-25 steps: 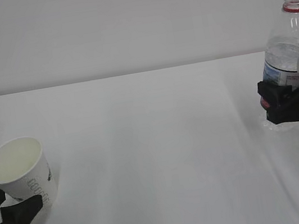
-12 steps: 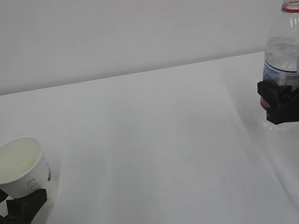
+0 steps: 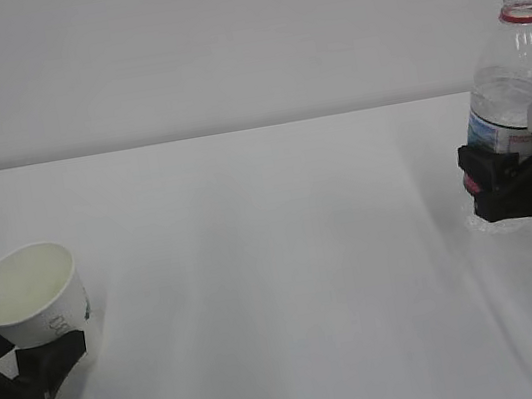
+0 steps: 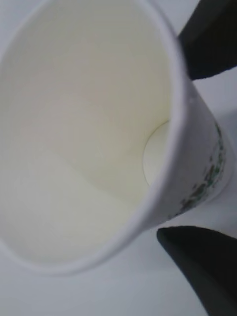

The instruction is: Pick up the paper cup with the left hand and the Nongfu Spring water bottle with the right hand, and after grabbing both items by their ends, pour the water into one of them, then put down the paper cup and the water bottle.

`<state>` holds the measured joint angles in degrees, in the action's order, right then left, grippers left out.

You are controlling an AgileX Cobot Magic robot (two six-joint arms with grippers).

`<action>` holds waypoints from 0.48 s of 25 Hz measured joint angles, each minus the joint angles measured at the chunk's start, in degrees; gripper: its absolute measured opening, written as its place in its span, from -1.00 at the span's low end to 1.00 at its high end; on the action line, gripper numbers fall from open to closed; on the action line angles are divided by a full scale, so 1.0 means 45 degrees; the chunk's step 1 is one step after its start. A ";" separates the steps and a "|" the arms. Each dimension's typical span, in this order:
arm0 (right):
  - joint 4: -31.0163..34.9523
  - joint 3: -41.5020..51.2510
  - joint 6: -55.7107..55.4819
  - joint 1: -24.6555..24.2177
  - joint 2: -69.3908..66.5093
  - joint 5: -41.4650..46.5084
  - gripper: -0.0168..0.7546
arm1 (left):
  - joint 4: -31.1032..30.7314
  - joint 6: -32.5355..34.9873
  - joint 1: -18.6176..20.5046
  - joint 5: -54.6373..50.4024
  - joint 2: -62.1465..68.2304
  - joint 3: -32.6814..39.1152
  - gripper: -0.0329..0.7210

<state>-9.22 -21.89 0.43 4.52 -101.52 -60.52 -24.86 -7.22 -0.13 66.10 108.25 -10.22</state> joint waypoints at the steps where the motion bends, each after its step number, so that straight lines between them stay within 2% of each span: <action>1: 0.0000 0.0000 0.0000 0.0000 0.0000 0.0000 0.18 | 0.0000 0.0000 0.0000 0.0000 0.0090 -0.0027 0.92; 12: 0.0000 0.0000 0.0052 0.0000 0.0000 0.0000 0.18 | -0.0081 0.0000 0.0000 0.0000 0.0169 -0.0452 0.92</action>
<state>-9.22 -21.89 0.66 4.52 -101.52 -60.52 -25.23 -7.22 -0.13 66.10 109.01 -12.26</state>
